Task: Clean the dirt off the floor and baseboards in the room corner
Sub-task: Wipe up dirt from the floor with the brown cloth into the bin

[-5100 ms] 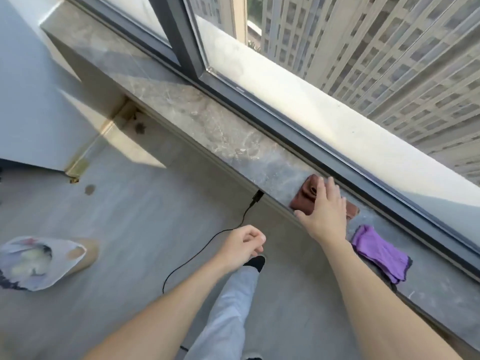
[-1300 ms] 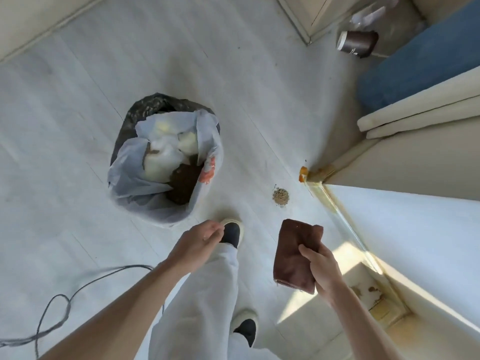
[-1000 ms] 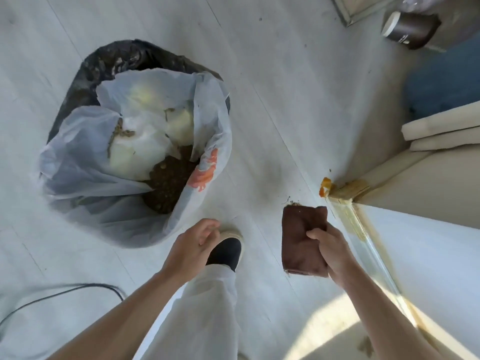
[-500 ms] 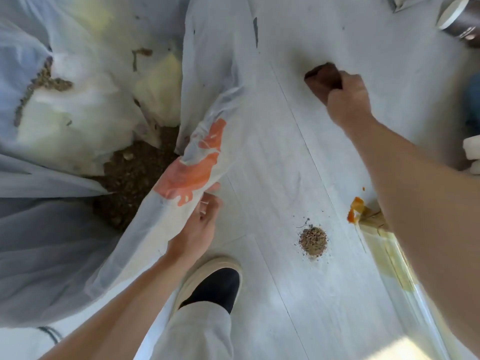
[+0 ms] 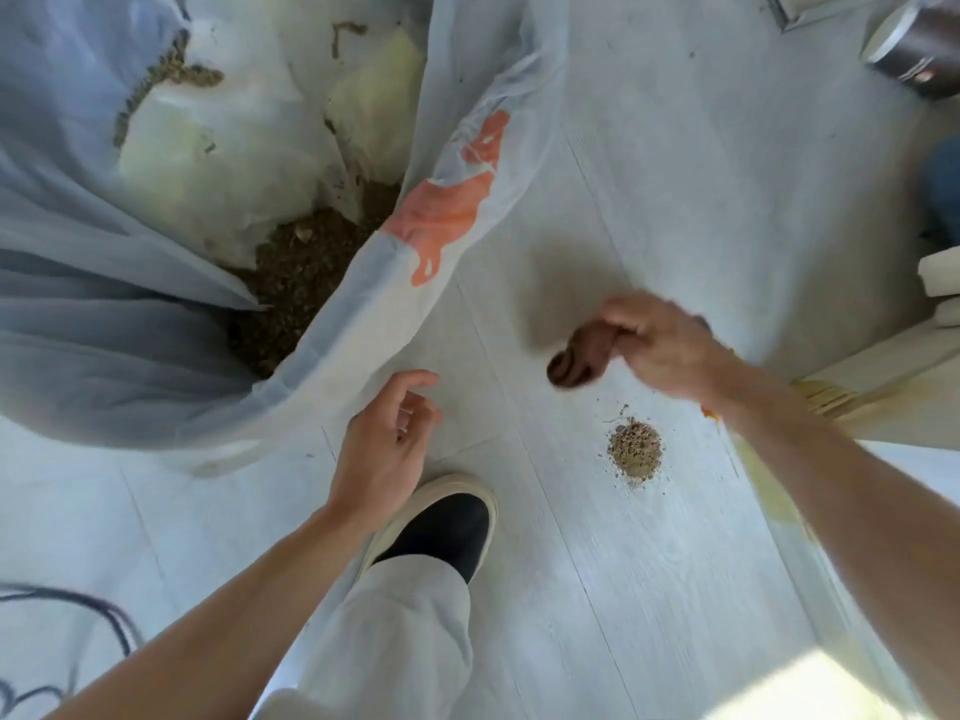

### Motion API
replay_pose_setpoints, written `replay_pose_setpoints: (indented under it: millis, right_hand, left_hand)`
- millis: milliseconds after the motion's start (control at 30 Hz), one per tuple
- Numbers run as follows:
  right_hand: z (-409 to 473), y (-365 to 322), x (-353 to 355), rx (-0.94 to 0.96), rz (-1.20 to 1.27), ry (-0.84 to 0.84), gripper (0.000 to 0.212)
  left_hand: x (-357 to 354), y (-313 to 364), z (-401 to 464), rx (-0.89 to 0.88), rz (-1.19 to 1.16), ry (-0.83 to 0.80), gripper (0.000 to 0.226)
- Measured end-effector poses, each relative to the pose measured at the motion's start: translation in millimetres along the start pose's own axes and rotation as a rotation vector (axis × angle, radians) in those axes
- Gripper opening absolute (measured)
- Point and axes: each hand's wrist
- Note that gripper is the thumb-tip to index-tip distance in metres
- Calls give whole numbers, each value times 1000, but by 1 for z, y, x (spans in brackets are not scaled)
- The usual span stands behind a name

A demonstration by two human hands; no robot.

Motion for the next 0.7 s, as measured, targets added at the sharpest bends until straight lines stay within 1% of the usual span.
replay_pose_setpoints:
  millis: [100,133,167,200,267,300,333,367,433,533,567,633,700]
  right_hand:
    - [36,-22,19,19,51,242,42]
    - [49,-32,14,20,42,269,42]
    - [58,-43,2,36,12,247,41]
    - [62,-54,-13,85,-38,177,38]
    - [48,-67,-49,243,-194,-29,41]
    - [33,-65,-63,311,-262,-110,45]
    - [17,-57,-70,333,-296,-164,47]
    - [3,-44,-72,319,-291,-184,46]
    - [-18,-18,-65,259,-245,-115,44]
    - [-19,1,-48,160,-97,75,35]
    - [-11,-6,-45,120,-49,131,33]
    - [10,-35,-50,46,4,208,38]
    - [31,-68,-64,64,-16,218,47]
  left_hand:
    - [4,0,-7,-16,19,20,21]
    - [5,-1,-9,-20,27,29,21]
    - [6,-2,-11,-17,34,38,21]
    - [7,-4,-13,-13,38,51,21]
    - [7,-8,-16,1,30,71,21]
    - [7,-11,-18,11,25,78,21]
    - [9,-14,-19,15,26,87,21]
    - [12,-16,-22,15,30,96,20]
    - [17,-22,-26,13,36,121,18]
    - [23,-30,-33,38,38,174,17]
    - [26,-33,-35,46,31,196,18]
    - [31,-38,-40,59,23,236,18]
    - [36,-40,-43,67,17,274,19]
Point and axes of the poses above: each hand's wrist, its own z-axis towards the middle knuckle, its own x-axis out of the back of the hand, y = z × x, and after that the axes turned 4 degrees about -y, right-handed
